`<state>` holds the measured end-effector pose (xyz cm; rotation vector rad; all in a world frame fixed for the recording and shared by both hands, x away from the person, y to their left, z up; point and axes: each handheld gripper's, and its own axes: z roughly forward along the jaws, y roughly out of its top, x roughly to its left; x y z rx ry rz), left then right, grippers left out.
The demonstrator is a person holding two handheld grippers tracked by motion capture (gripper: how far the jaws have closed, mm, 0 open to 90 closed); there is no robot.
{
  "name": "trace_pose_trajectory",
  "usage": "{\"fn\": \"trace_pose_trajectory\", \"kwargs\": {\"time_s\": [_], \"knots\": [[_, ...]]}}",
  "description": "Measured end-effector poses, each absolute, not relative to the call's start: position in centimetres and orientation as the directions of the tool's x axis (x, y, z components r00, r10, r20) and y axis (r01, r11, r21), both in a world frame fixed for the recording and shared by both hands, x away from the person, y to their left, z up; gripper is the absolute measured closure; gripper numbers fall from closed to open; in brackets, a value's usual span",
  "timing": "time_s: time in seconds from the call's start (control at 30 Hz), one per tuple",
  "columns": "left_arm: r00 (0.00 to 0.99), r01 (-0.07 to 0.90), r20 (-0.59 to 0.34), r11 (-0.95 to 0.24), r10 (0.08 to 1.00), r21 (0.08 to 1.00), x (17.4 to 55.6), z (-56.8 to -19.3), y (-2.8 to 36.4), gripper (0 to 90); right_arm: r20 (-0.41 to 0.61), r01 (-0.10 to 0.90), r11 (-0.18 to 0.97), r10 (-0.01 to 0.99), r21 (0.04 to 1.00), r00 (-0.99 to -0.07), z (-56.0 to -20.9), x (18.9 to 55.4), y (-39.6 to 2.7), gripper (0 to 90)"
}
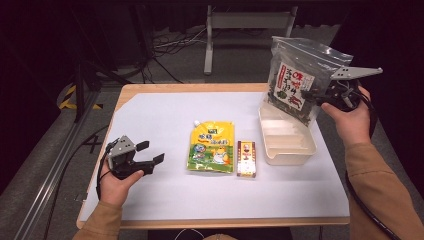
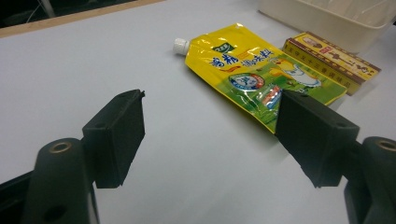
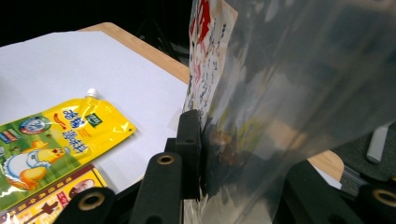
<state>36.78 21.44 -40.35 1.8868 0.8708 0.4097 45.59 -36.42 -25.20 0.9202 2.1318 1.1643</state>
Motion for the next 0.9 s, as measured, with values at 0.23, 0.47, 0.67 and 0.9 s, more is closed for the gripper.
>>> {"fn": "trace_pose_trajectory", "kwargs": {"time_s": [0.23, 0.47, 0.67, 0.9], "knots": [[0.689, 0.398, -0.095, -0.266, 0.718, 0.878, 36.8, -40.4, 21.4, 25.0, -0.123, 0.328, 0.384, 0.790, 0.863, -0.601, -25.8, 45.9, -37.3, 72.9], [0.691, 0.390, -0.083, -0.274, 0.718, 0.879, 36.9, -40.5, 21.3, 24.7, -0.114, 0.331, 0.373, 0.795, 0.867, -0.596, -26.5, 46.1, -37.3, 72.5], [0.693, 0.396, -0.086, -0.278, 0.716, 0.875, 36.8, -40.5, 21.2, 24.7, -0.131, 0.326, 0.386, 0.794, 0.863, -0.594, -27.2, 46.6, -36.9, 72.6], [0.694, 0.393, -0.084, -0.279, 0.715, 0.876, 36.9, -40.6, 21.3, 24.7, -0.136, 0.309, 0.379, 0.794, 0.872, -0.592, -27.9, 47.1, -36.8, 73.0]]}}
